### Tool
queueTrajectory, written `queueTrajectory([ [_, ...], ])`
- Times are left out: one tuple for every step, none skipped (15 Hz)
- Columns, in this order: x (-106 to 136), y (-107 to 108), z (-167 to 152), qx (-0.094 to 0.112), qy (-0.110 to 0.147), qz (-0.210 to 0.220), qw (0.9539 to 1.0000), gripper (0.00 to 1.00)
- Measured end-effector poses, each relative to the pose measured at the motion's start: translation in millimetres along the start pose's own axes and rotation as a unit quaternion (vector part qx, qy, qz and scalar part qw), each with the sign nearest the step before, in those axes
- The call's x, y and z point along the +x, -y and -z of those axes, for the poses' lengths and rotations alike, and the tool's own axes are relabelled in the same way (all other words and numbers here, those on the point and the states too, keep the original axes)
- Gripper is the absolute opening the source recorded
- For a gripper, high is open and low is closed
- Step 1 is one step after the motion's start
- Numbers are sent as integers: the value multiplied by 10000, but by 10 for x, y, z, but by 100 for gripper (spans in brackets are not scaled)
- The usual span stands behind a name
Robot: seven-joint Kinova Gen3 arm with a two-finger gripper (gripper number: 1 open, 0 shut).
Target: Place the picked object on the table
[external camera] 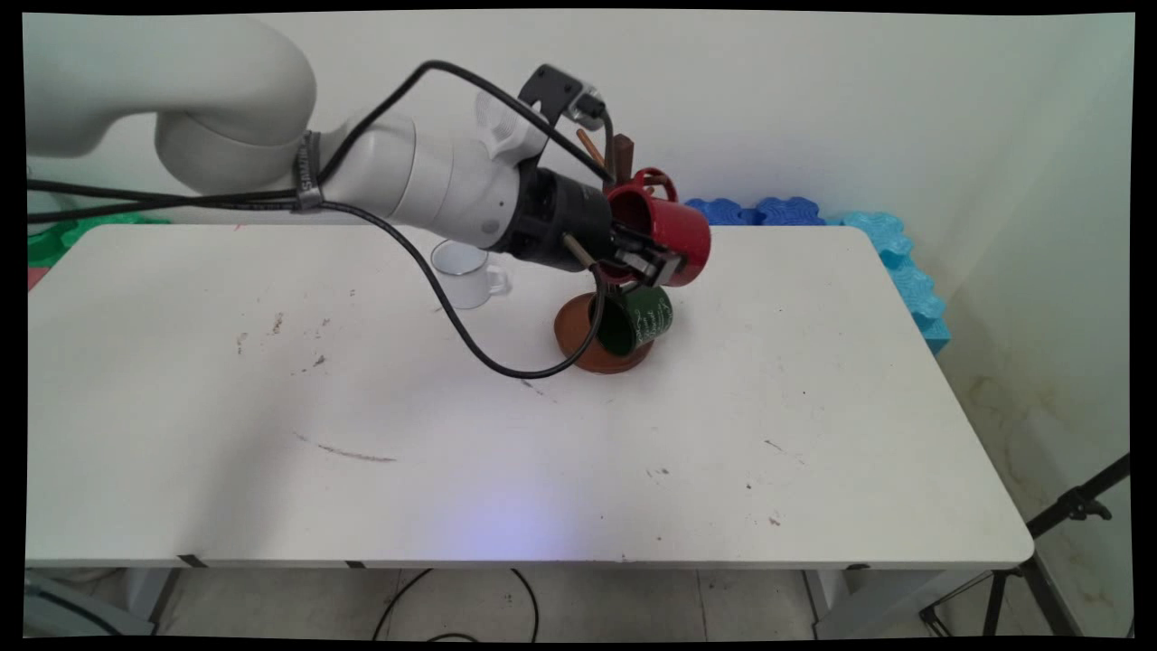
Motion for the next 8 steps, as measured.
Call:
queueTrajectory([
  [22,-19,15,-56,-36,-27,10000,0],
  [37,-34,31,-100,-63,-46,9999,0],
  [52,-49,52,-149,-91,-67,9998,0],
  [63,-64,77,-194,-112,-83,9997,0],
  [73,-76,99,-234,-129,-97,9996,0],
  [77,-84,116,-260,-137,-104,9995,0],
  [83,-96,142,-302,-147,-113,9994,0],
  [90,-109,179,-350,-157,-124,9992,0],
])
